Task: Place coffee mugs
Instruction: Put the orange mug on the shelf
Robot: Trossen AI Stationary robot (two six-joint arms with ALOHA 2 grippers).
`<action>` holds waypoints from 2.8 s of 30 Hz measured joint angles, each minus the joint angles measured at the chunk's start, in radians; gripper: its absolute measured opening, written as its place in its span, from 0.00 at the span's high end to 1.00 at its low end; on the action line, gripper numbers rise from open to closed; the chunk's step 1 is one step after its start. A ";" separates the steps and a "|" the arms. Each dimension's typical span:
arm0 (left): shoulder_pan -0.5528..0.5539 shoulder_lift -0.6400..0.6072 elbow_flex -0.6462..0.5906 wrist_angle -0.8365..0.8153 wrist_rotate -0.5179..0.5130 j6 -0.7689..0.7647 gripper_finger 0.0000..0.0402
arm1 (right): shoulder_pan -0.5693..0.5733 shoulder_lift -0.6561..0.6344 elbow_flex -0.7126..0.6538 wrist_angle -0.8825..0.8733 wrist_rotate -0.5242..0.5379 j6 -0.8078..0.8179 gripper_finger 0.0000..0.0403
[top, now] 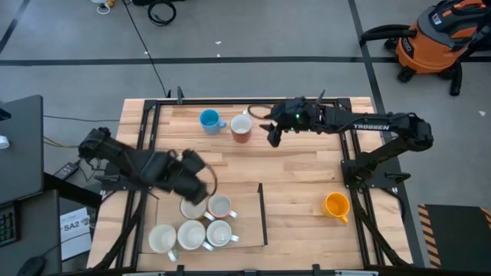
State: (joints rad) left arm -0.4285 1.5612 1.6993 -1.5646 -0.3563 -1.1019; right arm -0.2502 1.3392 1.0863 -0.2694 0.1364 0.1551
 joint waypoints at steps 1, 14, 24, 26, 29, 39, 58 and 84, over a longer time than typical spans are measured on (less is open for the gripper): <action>0.028 0.000 0.000 0.003 -0.002 0.028 0.68 | -0.016 0.000 0.000 0.007 0.000 0.001 0.52; 0.427 0.000 0.000 0.306 0.041 0.375 0.68 | -0.150 0.000 0.000 0.000 0.000 -0.001 0.52; 0.645 0.013 0.000 0.495 0.057 0.407 0.68 | -0.223 0.000 0.000 -0.058 0.000 -0.002 0.52; 0.668 0.026 0.000 0.517 0.057 0.407 0.68 | -0.234 0.000 0.000 -0.068 0.000 -0.002 0.52; 0.696 0.056 -0.001 0.526 0.065 0.407 0.68 | -0.247 0.000 0.000 -0.082 0.000 -0.002 0.52; 0.748 0.204 -0.001 0.549 0.119 0.355 0.68 | -0.258 0.000 0.000 -0.085 0.000 -0.041 0.52; 0.791 0.337 -0.008 0.546 0.186 0.224 0.68 | -0.258 0.000 0.000 -0.084 0.000 -0.047 0.52; 0.792 0.383 -0.009 0.496 0.182 0.223 0.68 | -0.255 0.000 0.000 -0.085 -0.008 -0.054 0.52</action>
State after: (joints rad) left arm 0.3634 1.9442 1.6905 -1.0687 -0.1745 -0.8791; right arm -0.5056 1.3392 1.0863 -0.3546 0.1284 0.1012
